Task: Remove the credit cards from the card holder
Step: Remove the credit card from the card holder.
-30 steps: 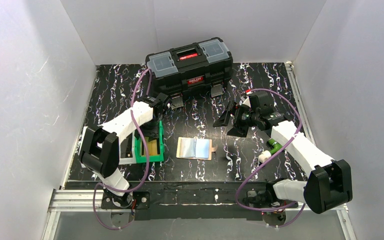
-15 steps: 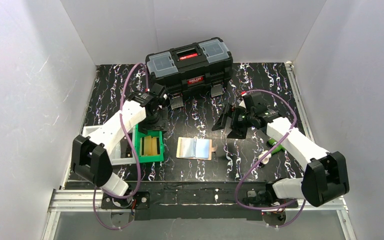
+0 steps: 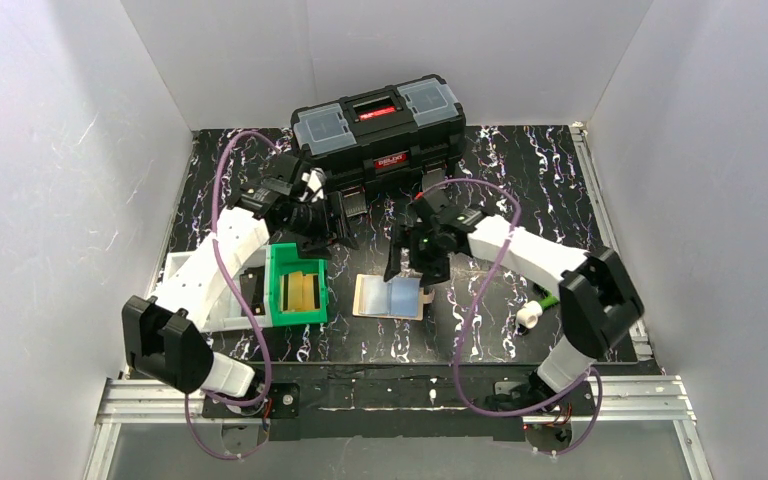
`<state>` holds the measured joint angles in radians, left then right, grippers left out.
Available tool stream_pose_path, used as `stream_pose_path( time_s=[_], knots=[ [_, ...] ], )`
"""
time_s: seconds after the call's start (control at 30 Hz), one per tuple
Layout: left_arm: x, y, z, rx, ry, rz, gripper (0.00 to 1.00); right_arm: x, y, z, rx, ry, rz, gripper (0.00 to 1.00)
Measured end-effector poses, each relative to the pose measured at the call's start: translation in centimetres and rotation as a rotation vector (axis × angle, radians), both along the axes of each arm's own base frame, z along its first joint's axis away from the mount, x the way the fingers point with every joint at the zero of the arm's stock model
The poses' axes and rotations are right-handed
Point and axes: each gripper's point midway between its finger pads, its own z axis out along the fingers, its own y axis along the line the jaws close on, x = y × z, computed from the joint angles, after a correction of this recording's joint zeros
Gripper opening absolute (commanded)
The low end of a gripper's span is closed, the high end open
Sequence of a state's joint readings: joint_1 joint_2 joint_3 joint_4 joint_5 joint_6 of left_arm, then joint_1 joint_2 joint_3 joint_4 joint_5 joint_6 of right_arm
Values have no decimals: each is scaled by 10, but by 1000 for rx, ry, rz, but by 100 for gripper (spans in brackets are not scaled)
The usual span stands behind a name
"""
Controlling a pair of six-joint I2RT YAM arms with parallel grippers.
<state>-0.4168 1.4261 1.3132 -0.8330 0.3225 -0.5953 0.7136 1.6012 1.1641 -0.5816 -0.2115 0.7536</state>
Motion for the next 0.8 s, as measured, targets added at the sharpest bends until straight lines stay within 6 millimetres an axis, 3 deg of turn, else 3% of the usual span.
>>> stream_pose_path(
  time_s=[0.3, 0.67, 0.8],
  knots=[
    [6, 12, 30, -109, -48, 73, 67, -1, 49, -36, -126, 28, 92, 67],
    [8, 18, 35, -142, -44, 86, 67, -9, 58, -72, -256, 65, 135, 66],
    [6, 17, 34, -147, -39, 81, 68, -8, 57, -75, -273, 61, 145, 62]
  ],
)
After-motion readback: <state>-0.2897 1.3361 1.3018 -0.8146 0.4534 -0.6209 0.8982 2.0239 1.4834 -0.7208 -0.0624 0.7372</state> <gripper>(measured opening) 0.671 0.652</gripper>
